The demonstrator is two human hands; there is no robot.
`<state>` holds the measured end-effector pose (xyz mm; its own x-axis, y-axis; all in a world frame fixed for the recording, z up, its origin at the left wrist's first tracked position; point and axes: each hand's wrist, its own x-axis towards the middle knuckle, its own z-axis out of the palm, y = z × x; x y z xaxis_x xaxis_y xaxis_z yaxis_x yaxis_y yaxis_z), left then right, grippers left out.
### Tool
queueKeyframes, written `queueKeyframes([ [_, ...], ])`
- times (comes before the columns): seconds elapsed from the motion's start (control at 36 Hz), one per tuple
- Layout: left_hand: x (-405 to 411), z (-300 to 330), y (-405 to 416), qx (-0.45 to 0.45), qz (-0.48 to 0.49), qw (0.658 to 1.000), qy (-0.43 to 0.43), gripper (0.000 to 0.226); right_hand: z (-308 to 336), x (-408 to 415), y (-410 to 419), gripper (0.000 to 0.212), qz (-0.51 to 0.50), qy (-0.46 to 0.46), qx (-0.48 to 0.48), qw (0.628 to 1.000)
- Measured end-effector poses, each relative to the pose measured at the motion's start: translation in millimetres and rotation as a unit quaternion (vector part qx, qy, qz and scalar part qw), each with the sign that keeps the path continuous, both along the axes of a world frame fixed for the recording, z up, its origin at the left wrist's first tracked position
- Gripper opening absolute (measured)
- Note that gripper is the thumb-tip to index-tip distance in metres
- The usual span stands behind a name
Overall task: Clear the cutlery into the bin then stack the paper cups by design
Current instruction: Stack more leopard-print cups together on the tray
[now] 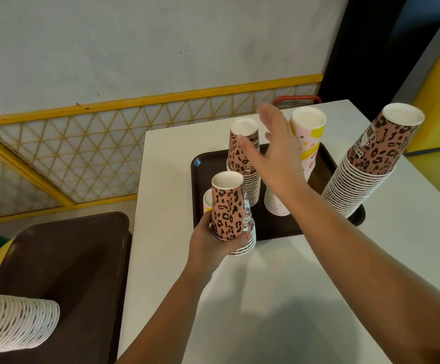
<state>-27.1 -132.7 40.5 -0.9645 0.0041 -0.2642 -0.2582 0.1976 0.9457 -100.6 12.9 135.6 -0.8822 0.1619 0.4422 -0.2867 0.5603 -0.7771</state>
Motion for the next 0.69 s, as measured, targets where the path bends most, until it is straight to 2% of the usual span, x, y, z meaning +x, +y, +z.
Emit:
queueKeyframes([
  [0.06,-1.3,-0.5,1.0,0.002,0.005,1.000,0.003,0.070,-0.3,13.9,-0.4,0.058,0.041,0.006,-0.033,0.999],
  [0.11,-2.7,-0.2,2.5,0.004,0.008,1.000,0.007,0.070,-4.7,25.7,-0.9,0.063,0.088,-0.056,-0.036,0.994],
  [0.17,-3.3,1.1,3.8,0.009,0.010,1.000,0.012,0.069,-13.7,34.8,-2.0,0.074,0.124,-0.126,-0.002,0.984],
  [0.25,-3.4,3.3,5.2,0.014,0.004,1.000,0.020,0.067,-26.2,43.1,-4.8,0.082,0.160,-0.176,0.047,0.970],
  [0.42,-2.7,6.6,7.9,0.025,-0.021,0.999,0.027,0.090,-27.3,48.0,-4.4,0.071,0.150,-0.168,0.038,0.974],
  [0.69,-6.1,10.2,5.6,0.031,-0.034,0.998,0.042,0.079,-18.2,44.2,-3.9,0.063,0.140,-0.161,0.035,0.976],
])
